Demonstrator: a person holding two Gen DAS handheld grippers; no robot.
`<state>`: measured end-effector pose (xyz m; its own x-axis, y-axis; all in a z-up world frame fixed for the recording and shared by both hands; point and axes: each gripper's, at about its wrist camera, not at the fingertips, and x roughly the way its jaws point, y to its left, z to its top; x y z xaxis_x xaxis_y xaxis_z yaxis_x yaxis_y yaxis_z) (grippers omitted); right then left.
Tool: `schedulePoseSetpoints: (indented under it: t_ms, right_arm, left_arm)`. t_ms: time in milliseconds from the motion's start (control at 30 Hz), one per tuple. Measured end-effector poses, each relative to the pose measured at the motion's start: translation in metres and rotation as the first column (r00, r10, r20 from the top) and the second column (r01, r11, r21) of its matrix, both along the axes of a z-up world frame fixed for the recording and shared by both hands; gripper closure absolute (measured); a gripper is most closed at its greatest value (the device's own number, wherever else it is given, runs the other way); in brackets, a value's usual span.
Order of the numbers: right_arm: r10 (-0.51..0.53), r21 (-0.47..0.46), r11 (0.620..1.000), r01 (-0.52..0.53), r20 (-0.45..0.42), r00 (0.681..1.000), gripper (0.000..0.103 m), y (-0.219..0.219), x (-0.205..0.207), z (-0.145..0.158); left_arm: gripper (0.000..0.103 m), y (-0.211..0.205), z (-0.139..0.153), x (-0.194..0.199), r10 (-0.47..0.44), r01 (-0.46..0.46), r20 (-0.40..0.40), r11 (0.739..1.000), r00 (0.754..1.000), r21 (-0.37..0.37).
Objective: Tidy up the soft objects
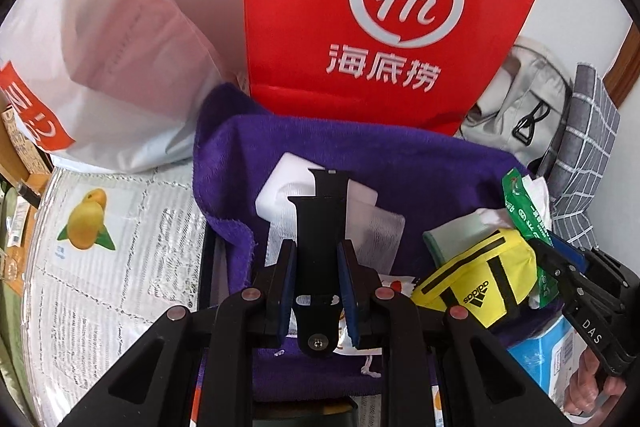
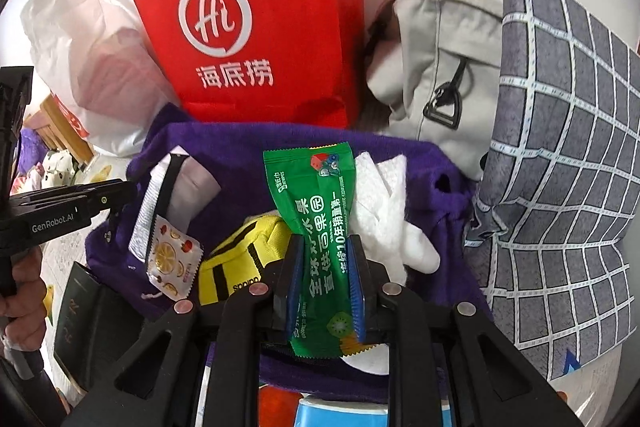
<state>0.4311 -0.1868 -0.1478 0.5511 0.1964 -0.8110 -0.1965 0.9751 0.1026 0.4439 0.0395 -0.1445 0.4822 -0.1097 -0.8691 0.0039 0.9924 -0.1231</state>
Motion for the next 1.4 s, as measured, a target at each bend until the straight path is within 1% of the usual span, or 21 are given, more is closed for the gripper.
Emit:
schedulePoseSetpoints:
  t_ms: [233, 367, 467, 600, 633, 667, 700, 767, 800, 833, 933, 1000, 1100, 1200, 1267, 1300, 1367, 1400]
  right_arm:
    - [0.003, 0.022, 1.000, -0.002, -0.028, 1.000, 0.079, -0.004, 0.005, -0.007]
    - [-0.001, 0.025, 1.000, 0.001, -0.024, 1.000, 0.079, -0.004, 0.005, -0.007]
    - [0.005, 0.025, 1.000, -0.005, -0.014, 1.000, 0.074, -0.002, 0.003, -0.004]
    - [0.004, 0.019, 1.000, -0.004, -0.008, 1.000, 0.071, -0.004, 0.000, 0.000]
    - [0.003, 0.020, 1.000, -0.002, -0.009, 1.000, 0.068, -0.004, 0.000, 0.001]
    - [0.000, 0.021, 1.000, 0.000, -0.007, 1.000, 0.067, -0.004, 0.000, 0.002]
    - [0.000, 0.024, 1.000, 0.000, -0.002, 1.000, 0.064, -0.005, -0.001, 0.003]
    - [0.002, 0.028, 1.000, -0.003, 0.019, 1.000, 0.059, -0.005, -0.004, 0.009]
    - [0.003, 0.027, 1.000, -0.004, 0.026, 1.000, 0.055, -0.005, -0.005, 0.010]
    - [0.005, 0.028, 1.000, -0.006, 0.039, 0.999, 0.051, -0.005, -0.007, 0.013]
    - [-0.008, 0.060, 0.998, 0.004, 0.070, 0.998, 0.045, -0.002, -0.011, 0.023]
    - [0.005, 0.069, 0.998, -0.011, 0.080, 0.997, 0.044, 0.004, -0.015, 0.028]
    - [0.025, 0.029, 0.999, -0.028, 0.106, 0.994, 0.043, 0.014, -0.023, 0.037]
    - [0.010, 0.003, 1.000, -0.010, 0.123, 0.992, 0.042, 0.018, -0.034, 0.045]
    - [-0.005, 0.019, 1.000, 0.003, 0.123, 0.992, 0.035, 0.014, -0.044, 0.051]
    - [-0.009, 0.022, 1.000, 0.007, 0.124, 0.992, 0.033, 0.013, -0.049, 0.054]
    - [-0.032, -0.023, 0.999, 0.035, 0.142, 0.989, 0.027, 0.011, -0.066, 0.061]
    - [-0.039, -0.037, 0.998, 0.046, 0.151, 0.988, 0.026, 0.011, -0.071, 0.063]
  left_arm:
    - [0.083, 0.001, -0.009, 0.003, 0.000, 0.000, -0.026, 1.000, 1.000, 0.006]
    - [0.083, -0.003, -0.012, 0.003, -0.016, 0.017, -0.037, 1.000, 0.999, 0.018]
    - [0.082, -0.006, -0.015, 0.004, -0.020, 0.020, -0.044, 1.000, 0.999, 0.015]
    - [0.082, -0.005, -0.016, 0.005, -0.021, 0.021, -0.053, 1.000, 0.998, 0.009]
    - [0.081, -0.003, -0.016, 0.005, -0.018, 0.018, -0.056, 1.000, 0.998, 0.004]
    - [0.077, -0.003, -0.016, 0.005, -0.017, 0.017, -0.057, 1.000, 0.998, 0.001]
    - [0.071, -0.001, -0.016, 0.005, -0.015, 0.015, -0.057, 1.000, 0.998, -0.001]
    - [0.063, 0.002, -0.014, 0.004, -0.007, 0.007, -0.053, 1.000, 0.999, 0.001]
    - [0.061, 0.002, -0.013, 0.003, -0.005, 0.005, -0.049, 1.000, 0.999, 0.002]
    - [0.060, 0.002, -0.012, 0.003, -0.005, 0.005, -0.045, 1.000, 0.999, 0.003]
    - [0.056, 0.002, -0.010, 0.001, -0.005, 0.005, -0.041, 1.000, 0.999, 0.009]
    - [0.054, 0.000, -0.008, -0.001, -0.006, 0.007, -0.038, 1.000, 0.999, 0.014]
    - [0.051, 0.001, -0.002, -0.009, -0.008, 0.009, -0.033, 1.000, 0.999, 0.027]
    - [0.047, 0.001, 0.008, -0.017, 0.001, -0.001, -0.019, 0.999, 1.000, 0.040]
    - [0.044, 0.003, 0.017, -0.029, 0.005, -0.005, -0.004, 0.999, 1.000, 0.036]
    - [0.043, 0.003, 0.021, -0.038, 0.004, -0.004, 0.006, 1.000, 1.000, 0.031]
    - [0.043, 0.003, 0.027, -0.050, 0.000, -0.001, 0.007, 0.999, 1.000, 0.032]
    - [0.043, 0.003, 0.032, -0.058, 0.002, -0.002, 0.008, 0.999, 1.000, 0.033]
